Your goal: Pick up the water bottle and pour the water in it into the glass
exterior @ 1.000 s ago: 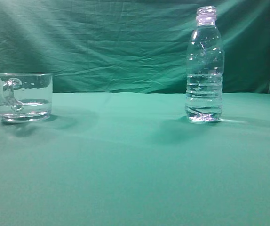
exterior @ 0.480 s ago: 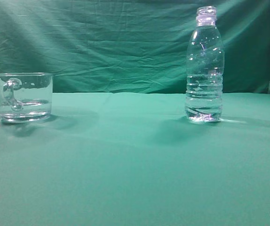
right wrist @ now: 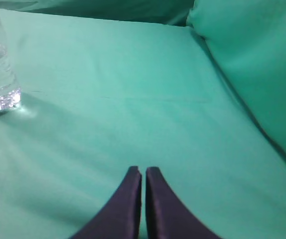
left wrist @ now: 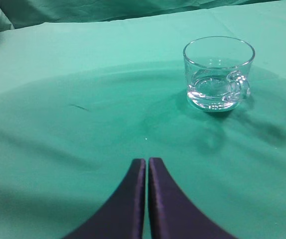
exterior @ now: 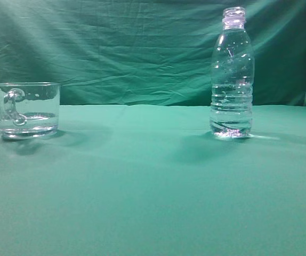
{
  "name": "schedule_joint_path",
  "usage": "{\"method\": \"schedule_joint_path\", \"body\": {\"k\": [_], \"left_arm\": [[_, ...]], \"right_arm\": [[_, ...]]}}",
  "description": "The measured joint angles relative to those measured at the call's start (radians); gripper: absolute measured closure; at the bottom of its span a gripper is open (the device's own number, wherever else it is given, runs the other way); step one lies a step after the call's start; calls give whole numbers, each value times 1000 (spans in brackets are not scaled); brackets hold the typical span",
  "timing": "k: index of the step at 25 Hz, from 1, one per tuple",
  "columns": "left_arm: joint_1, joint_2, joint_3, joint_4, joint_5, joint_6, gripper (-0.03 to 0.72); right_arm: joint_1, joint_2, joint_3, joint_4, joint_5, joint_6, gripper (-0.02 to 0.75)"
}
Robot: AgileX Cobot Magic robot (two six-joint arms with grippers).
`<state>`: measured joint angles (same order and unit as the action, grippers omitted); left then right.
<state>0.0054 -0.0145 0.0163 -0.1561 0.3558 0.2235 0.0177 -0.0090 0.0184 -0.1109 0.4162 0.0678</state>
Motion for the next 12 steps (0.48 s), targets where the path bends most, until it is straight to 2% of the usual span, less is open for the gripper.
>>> {"method": "schedule_joint_path", "body": {"k": [12], "left_arm": [[0,0,0,0,0,0,688]], "right_arm": [[0,0,0,-2,-3,2,738]]}}
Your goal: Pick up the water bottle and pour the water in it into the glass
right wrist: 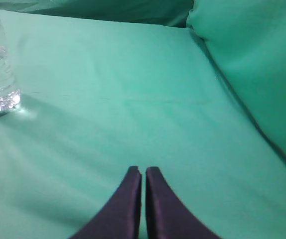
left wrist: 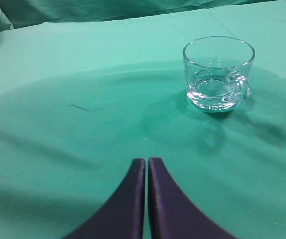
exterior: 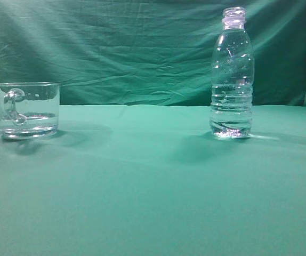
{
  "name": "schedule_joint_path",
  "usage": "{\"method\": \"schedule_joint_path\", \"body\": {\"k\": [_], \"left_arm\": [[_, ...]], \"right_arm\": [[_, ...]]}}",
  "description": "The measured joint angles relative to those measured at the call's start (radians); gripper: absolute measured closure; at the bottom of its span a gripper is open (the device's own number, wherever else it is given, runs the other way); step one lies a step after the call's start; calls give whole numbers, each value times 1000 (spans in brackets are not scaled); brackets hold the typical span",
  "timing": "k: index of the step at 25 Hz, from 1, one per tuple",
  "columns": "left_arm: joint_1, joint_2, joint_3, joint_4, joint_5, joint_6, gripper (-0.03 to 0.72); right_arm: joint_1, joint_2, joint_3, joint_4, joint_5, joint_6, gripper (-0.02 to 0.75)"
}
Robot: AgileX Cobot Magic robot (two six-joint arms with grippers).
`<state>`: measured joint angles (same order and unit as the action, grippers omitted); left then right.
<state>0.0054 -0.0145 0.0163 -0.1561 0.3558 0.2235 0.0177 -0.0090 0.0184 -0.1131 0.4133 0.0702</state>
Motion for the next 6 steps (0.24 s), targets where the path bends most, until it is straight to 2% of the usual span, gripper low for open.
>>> {"method": "schedule_joint_path", "body": {"k": [6], "left_arm": [[0,0,0,0,0,0,688]], "right_arm": [[0,0,0,0,0,0,738]]}}
